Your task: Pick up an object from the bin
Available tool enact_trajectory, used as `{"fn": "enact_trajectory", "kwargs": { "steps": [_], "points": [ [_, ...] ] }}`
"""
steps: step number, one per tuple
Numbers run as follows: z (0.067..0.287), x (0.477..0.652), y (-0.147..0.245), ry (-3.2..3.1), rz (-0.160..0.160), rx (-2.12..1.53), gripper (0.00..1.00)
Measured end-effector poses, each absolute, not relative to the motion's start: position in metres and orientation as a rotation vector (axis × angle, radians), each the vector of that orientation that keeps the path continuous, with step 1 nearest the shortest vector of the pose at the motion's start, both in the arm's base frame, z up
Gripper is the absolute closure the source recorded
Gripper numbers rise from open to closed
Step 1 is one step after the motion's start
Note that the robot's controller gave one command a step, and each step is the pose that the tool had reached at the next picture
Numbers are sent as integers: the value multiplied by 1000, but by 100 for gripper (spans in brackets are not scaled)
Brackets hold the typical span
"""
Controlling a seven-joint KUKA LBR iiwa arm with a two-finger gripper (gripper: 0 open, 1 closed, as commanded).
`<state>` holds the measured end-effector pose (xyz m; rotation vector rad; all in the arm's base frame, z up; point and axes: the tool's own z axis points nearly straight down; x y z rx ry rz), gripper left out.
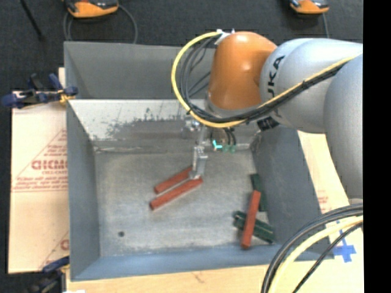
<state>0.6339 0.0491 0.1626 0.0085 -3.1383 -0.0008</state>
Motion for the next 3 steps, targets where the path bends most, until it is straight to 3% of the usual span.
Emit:
{"fn": "enact_trajectory", "kwargs": {
  "steps": [1, 2, 3],
  "points": [
    [66, 588, 43, -3135, 2, 100, 0],
    [71, 592, 44, -3145, 0, 96, 100],
    [202, 593, 51, -3146, 2, 212, 100]
  ]
}}
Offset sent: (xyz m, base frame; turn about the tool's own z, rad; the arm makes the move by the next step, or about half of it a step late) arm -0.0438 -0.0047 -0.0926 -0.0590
